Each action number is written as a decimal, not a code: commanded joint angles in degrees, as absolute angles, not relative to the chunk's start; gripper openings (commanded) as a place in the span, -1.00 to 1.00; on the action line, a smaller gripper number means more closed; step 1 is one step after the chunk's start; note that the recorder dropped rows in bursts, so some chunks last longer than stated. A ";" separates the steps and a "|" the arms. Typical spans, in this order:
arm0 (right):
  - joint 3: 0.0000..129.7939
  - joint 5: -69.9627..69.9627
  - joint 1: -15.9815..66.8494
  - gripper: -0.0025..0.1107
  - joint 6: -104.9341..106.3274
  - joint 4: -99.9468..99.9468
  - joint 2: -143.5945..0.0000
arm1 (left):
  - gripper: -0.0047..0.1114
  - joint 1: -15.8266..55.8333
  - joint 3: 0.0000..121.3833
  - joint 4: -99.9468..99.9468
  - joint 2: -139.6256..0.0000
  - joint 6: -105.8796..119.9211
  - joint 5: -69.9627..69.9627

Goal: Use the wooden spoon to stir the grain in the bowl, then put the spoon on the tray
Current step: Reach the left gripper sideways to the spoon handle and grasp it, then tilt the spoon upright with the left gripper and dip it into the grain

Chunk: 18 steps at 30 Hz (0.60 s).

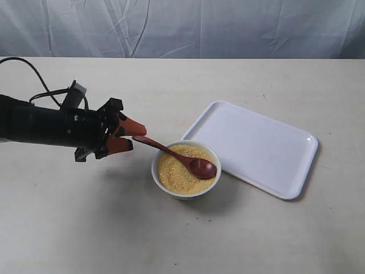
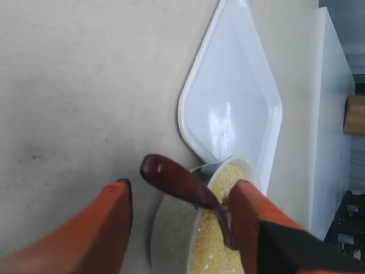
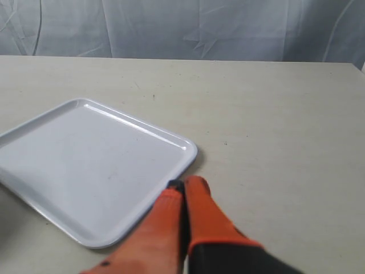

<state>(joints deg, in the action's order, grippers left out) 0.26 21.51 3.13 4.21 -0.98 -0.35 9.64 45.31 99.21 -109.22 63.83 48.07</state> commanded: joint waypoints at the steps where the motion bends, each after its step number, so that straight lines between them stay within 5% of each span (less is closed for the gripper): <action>1: 0.00 20.73 3.12 -0.96 4.30 -0.94 0.00 | -0.02 11.49 47.36 99.95 -110.62 63.07 47.44; 18: 0.00 20.73 3.12 -0.96 4.30 -0.94 0.00 | -0.10 13.27 51.32 99.95 -114.77 63.06 48.36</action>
